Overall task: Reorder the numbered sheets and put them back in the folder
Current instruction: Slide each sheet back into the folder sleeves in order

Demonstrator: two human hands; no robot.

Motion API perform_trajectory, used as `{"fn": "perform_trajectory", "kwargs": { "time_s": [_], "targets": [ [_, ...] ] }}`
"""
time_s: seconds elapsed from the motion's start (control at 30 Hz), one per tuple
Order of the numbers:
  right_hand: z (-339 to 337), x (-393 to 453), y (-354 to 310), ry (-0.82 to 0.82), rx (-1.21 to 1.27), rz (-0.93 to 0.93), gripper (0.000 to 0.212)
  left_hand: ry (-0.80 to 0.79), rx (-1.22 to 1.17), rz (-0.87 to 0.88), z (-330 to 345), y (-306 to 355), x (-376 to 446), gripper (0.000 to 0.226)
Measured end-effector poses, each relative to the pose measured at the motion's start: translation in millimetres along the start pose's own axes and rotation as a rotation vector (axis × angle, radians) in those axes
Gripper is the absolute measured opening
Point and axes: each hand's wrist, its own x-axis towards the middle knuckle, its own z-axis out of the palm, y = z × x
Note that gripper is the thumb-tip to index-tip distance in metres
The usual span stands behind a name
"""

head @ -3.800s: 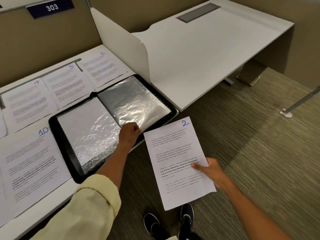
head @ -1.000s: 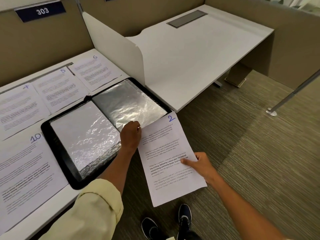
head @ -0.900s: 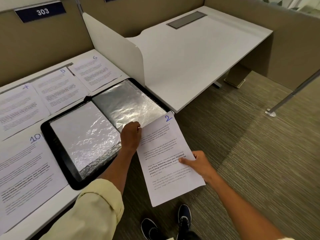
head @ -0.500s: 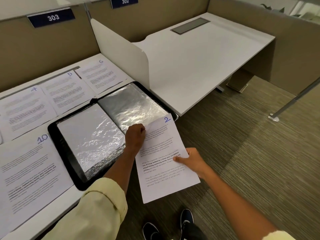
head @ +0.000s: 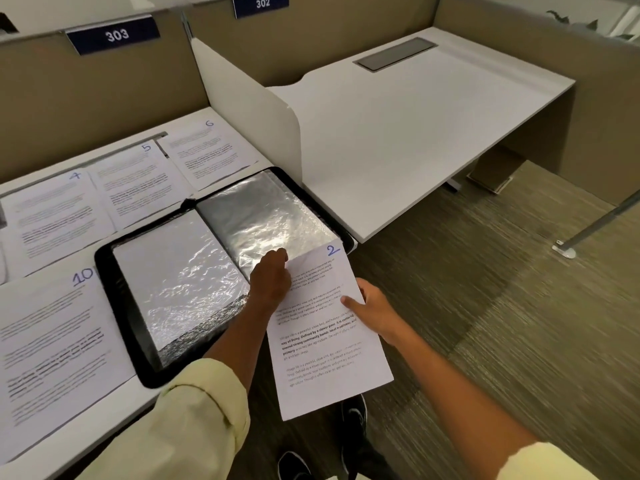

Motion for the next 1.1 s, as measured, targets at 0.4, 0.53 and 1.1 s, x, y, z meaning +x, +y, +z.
{"fn": "perform_trajectory", "kwargs": {
  "time_s": [0.4, 0.53, 1.1],
  "targets": [
    [-7.1, 68.1, -22.2, -0.091, -0.272, -0.068, 0.033, 0.058, 0.167, -0.015, 8.5, 24.2, 24.1, 0.01],
    [-2.5, 80.2, -18.8, -0.104, -0.377, -0.125, 0.039, 0.105, 0.156, 0.015, 7.3, 35.0, 34.2, 0.011],
    [5.5, 103.4, -34.6, -0.066, -0.967, -0.126, 0.017, 0.123, 0.031, 0.191, 9.0, 52.2, 51.2, 0.007]
  ]
}}
